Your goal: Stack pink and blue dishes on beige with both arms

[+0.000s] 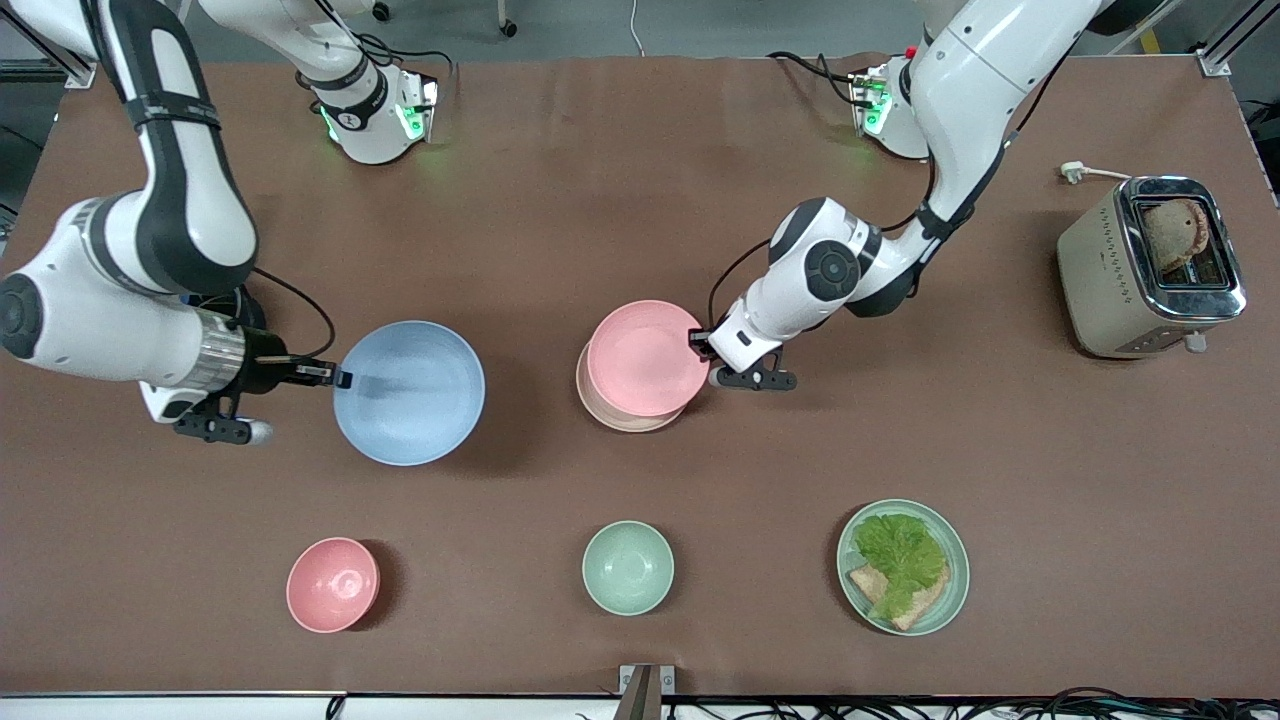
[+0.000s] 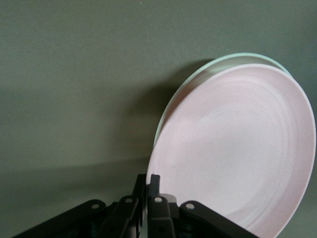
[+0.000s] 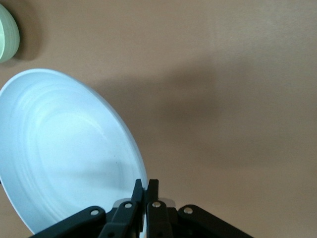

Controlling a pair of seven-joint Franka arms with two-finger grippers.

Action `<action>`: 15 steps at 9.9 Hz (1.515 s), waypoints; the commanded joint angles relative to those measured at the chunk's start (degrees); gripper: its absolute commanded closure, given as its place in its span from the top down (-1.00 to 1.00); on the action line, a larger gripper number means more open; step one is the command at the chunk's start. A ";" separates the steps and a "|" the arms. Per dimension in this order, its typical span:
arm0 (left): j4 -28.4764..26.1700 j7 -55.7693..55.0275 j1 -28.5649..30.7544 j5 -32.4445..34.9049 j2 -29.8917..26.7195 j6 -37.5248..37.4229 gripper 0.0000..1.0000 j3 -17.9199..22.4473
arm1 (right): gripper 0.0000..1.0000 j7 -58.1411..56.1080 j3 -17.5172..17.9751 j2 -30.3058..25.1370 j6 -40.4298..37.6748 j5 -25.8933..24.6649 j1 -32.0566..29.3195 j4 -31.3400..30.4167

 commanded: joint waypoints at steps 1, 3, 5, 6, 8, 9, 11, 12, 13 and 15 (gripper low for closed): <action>3.76 -6.30 -0.73 6.46 5.54 0.81 -0.87 -0.17 | -0.99 6.65 4.50 -0.71 5.08 -0.85 -0.07 -3.00; 5.24 -9.13 -0.12 6.75 4.85 0.81 -0.02 -0.17 | -0.99 9.05 7.42 0.86 6.41 -0.77 0.28 -2.92; 5.25 -8.71 0.15 7.10 3.80 0.64 0.99 0.18 | -0.99 12.99 10.31 1.13 7.12 -0.77 0.64 -3.36; 3.51 -8.01 0.58 7.10 1.09 0.37 1.00 0.62 | -0.99 13.71 11.63 1.22 7.12 -0.77 0.81 -3.62; -2.18 -7.56 0.76 7.10 -7.50 -0.06 1.00 5.60 | -0.99 17.64 15.66 2.35 13.40 -0.85 2.03 -5.63; -5.61 -6.08 0.85 7.10 -12.68 -1.29 1.00 7.98 | -0.99 21.50 16.56 4.45 19.37 -0.85 4.65 -6.16; -7.14 3.20 0.85 7.10 -18.17 -8.29 1.00 13.95 | -0.99 25.82 16.57 8.32 26.69 -0.85 10.11 -5.99; -6.97 6.47 0.94 7.10 -20.45 -11.72 1.00 16.76 | -0.99 26.19 16.66 10.43 29.42 -0.85 12.13 -5.73; -6.79 8.94 2.68 7.19 -23.43 -13.32 1.00 18.10 | -0.97 26.20 17.01 11.84 31.71 -0.85 12.85 -5.56; -6.27 14.30 3.66 7.19 -30.02 -19.80 1.00 21.69 | -0.96 26.20 17.27 12.47 32.08 -0.94 12.94 -6.34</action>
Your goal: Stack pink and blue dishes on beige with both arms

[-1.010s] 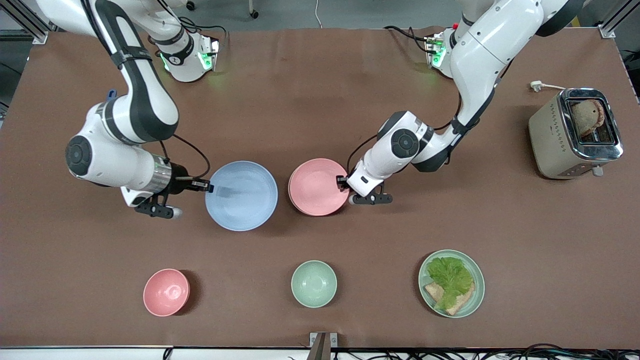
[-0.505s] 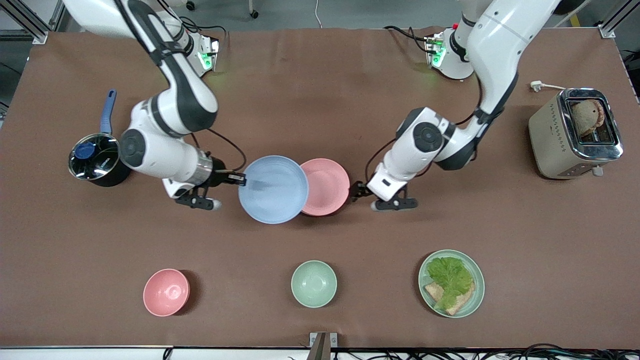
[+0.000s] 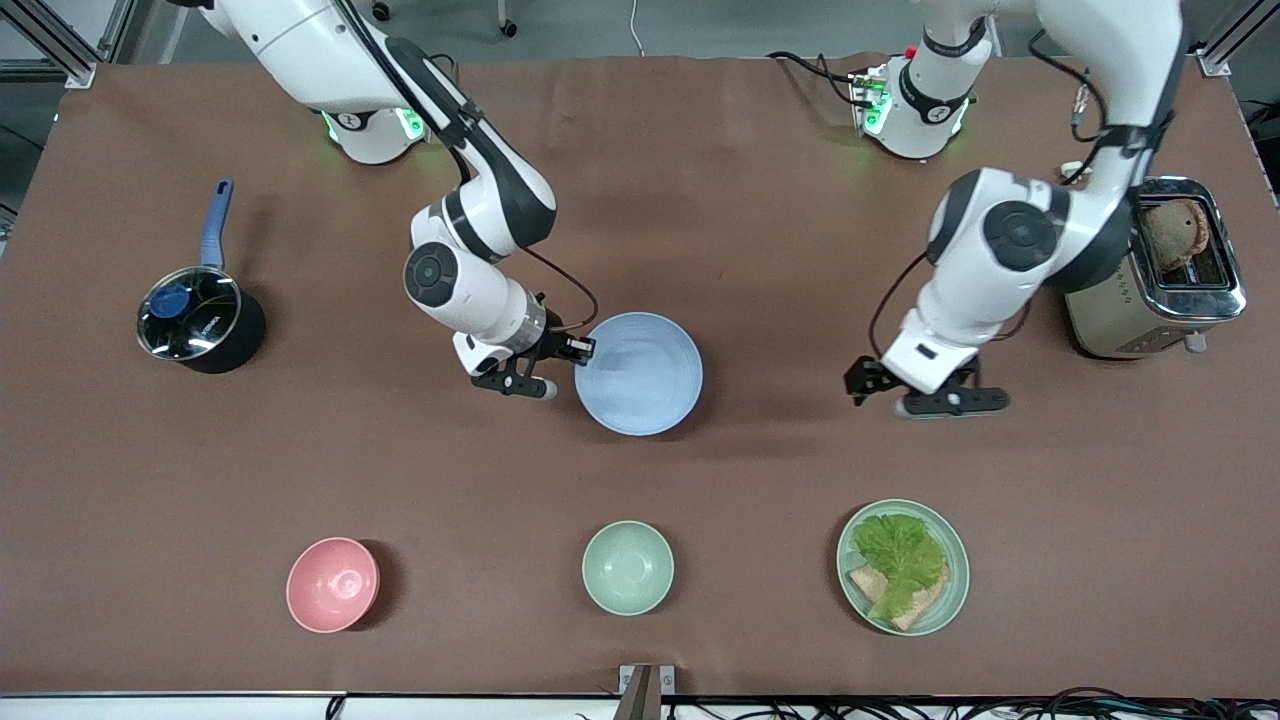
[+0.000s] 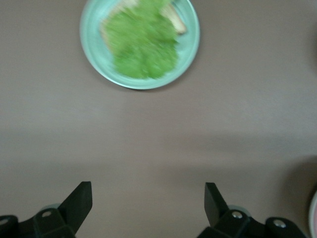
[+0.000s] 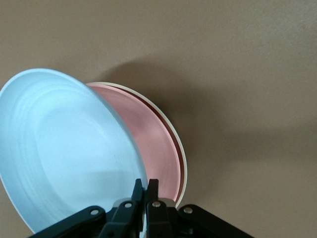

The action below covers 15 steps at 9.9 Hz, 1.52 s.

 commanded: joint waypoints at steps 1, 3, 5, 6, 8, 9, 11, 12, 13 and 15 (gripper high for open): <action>-1.71 5.74 0.12 0.89 -7.53 -7.35 1.00 3.39 | -0.95 0.95 0.53 0.01 0.20 -0.84 -0.70 -0.49; -0.83 9.89 -0.41 0.89 -13.68 -14.64 1.00 7.17 | -0.93 0.95 0.53 0.71 0.46 -1.27 0.09 -1.02; -1.17 15.67 0.46 0.80 -19.22 -19.85 1.00 7.36 | -0.91 0.95 0.53 0.72 1.78 -1.97 0.53 -2.86; -0.74 18.23 0.30 0.80 -20.90 -22.21 1.00 8.75 | -0.91 0.86 0.53 0.72 2.57 -3.02 0.36 -3.56; 2.23 21.41 0.03 0.19 -23.63 -28.62 1.00 10.26 | -0.31 0.69 0.53 0.72 1.88 -3.12 -0.25 -3.40; 7.91 21.24 0.03 0.19 -22.86 -33.79 1.00 10.35 | 0.64 0.95 0.53 0.72 1.70 -3.12 -0.43 -3.22; 20.73 20.98 -0.14 0.27 -17.96 -44.16 1.00 10.35 | 1.00 0.51 0.18 -3.30 0.83 -3.30 -1.48 -3.13; 26.36 21.07 -0.23 0.36 -15.84 -47.95 1.00 10.35 | 1.00 0.51 -0.43 -6.02 -1.62 -4.60 -3.14 -3.13; 30.86 21.07 -0.41 0.19 -14.26 -51.03 1.00 10.35 | 1.00 0.51 -1.92 -10.05 -5.47 -7.57 -5.07 -3.05; 33.01 20.98 -0.23 -1.47 -13.71 -53.52 1.00 10.26 | 1.00 0.25 -2.20 -19.10 -17.49 -16.68 -11.21 -1.56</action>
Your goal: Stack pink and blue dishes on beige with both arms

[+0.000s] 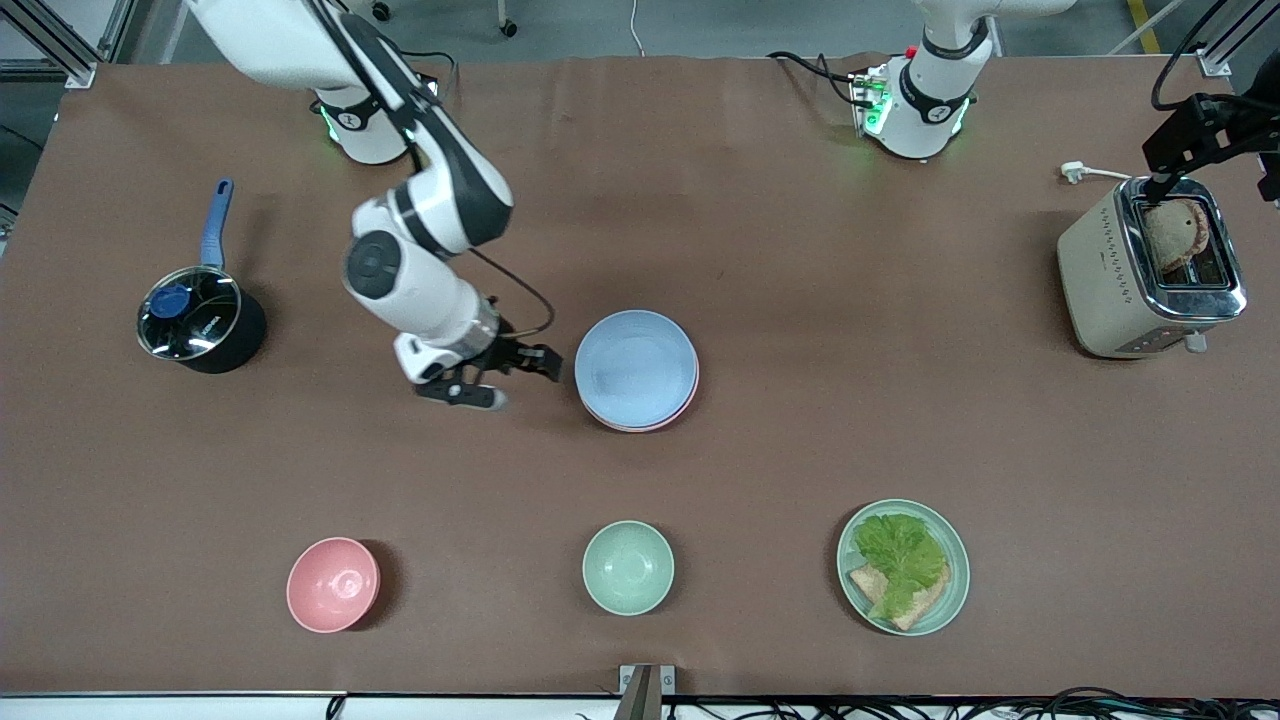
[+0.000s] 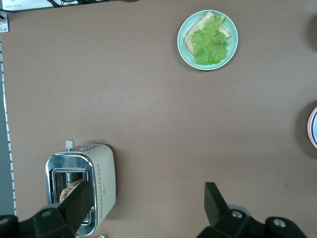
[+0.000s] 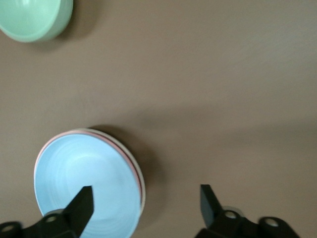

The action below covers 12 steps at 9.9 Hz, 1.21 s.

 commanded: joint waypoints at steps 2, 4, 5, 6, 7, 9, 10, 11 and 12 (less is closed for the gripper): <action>1.33 -0.22 -0.20 -4.59 2.50 -2.55 1.00 0.19 | 1.00 0.30 0.18 -11.22 -18.38 -13.09 -10.03 6.06; -0.25 -1.71 -0.64 -4.78 2.06 -2.47 1.00 0.28 | 1.00 -1.36 -5.43 -12.37 -26.66 -13.20 -11.11 13.28; -0.17 -1.71 -1.16 -4.86 2.06 -2.29 1.00 1.76 | 1.00 -6.16 -8.76 -14.29 -29.22 -13.03 -11.02 14.35; -0.17 -1.80 -2.04 -5.30 2.06 -2.29 1.00 2.82 | 1.00 -10.47 -12.01 -15.87 -31.42 -12.42 -11.02 14.62; -0.17 -1.71 -1.87 -5.91 2.23 -2.20 1.00 3.18 | 1.00 -14.08 -14.39 -16.67 -34.40 -12.24 -11.02 16.71; 0.45 -1.63 -1.52 -5.92 4.15 -2.20 1.00 3.09 | 1.00 -16.57 -15.82 -16.33 -45.11 -11.18 -11.37 25.23; 1.32 -1.63 -1.52 -5.92 4.86 -2.20 1.00 3.18 | 1.00 -19.36 -16.17 -16.59 -45.76 -11.09 -12.16 25.95; 1.07 -1.63 -1.43 -5.48 4.61 -2.29 1.00 3.18 | 1.00 -22.61 -16.09 -16.59 -45.94 -11.09 -13.73 26.92; 1.06 -1.97 -1.52 -5.48 4.69 -2.29 1.00 3.18 | 1.00 -22.99 -16.00 -16.59 -46.46 -11.26 -14.27 28.50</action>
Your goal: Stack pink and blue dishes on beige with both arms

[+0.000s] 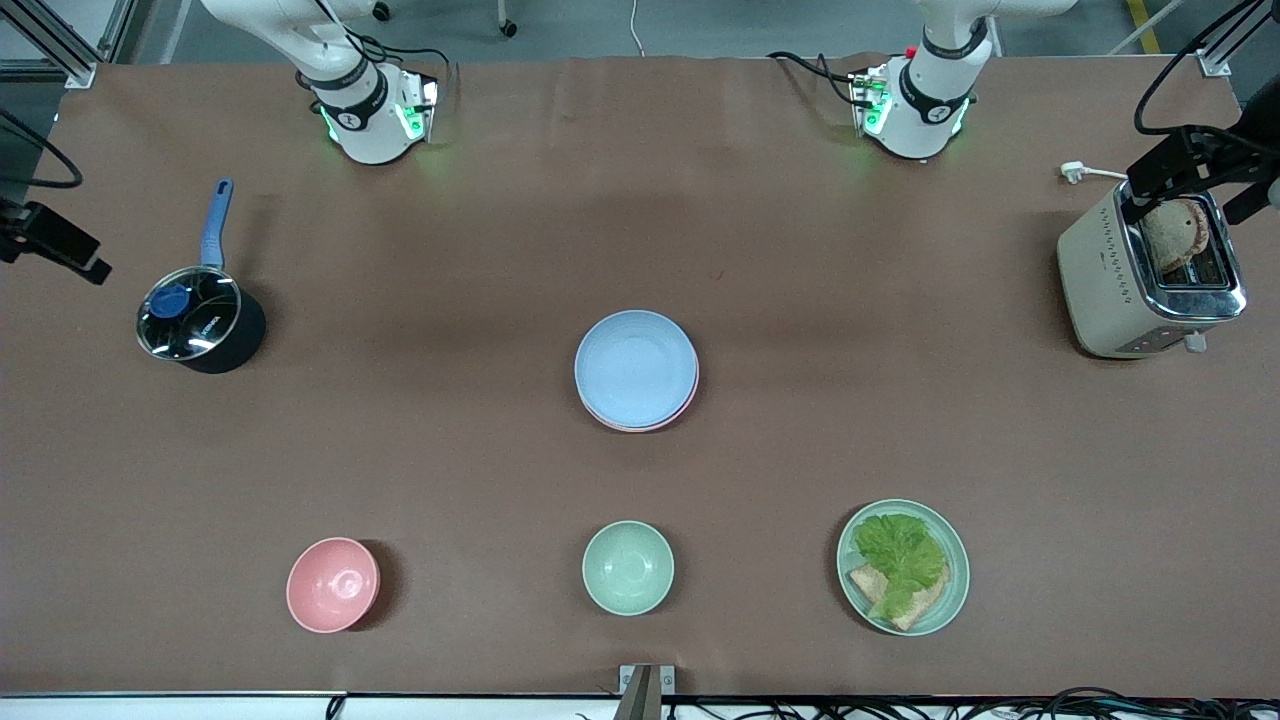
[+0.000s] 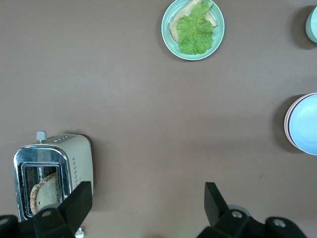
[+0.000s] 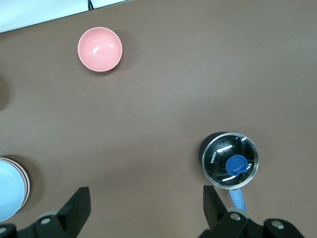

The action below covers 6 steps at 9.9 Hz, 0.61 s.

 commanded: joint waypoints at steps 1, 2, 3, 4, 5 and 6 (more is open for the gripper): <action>-0.26 -0.52 -0.28 -0.42 0.77 -0.69 1.00 0.44 | 1.00 -1.96 0.49 0.34 -1.25 0.22 -2.44 2.05; -0.35 -0.52 -0.28 -0.59 0.59 -0.86 1.00 0.44 | 1.00 -2.05 0.32 0.35 -1.69 0.66 -2.88 1.45; -0.35 -0.26 -0.19 -0.68 0.59 -0.86 1.00 0.44 | 1.00 -1.87 0.49 0.35 -2.30 0.57 -2.80 1.00; -0.44 -0.35 -0.19 -1.55 0.33 -0.86 1.00 0.44 | 1.00 -1.70 0.75 0.35 -2.74 0.57 -2.71 1.00; -0.44 -0.43 -0.10 -3.65 0.33 -0.77 1.00 0.52 | 1.00 -2.13 0.67 0.43 -2.75 0.57 -2.88 1.00; -0.70 -0.61 -0.10 -3.59 0.15 -0.77 1.00 0.53 | 1.00 -2.22 0.67 0.43 -3.01 0.57 -2.80 0.91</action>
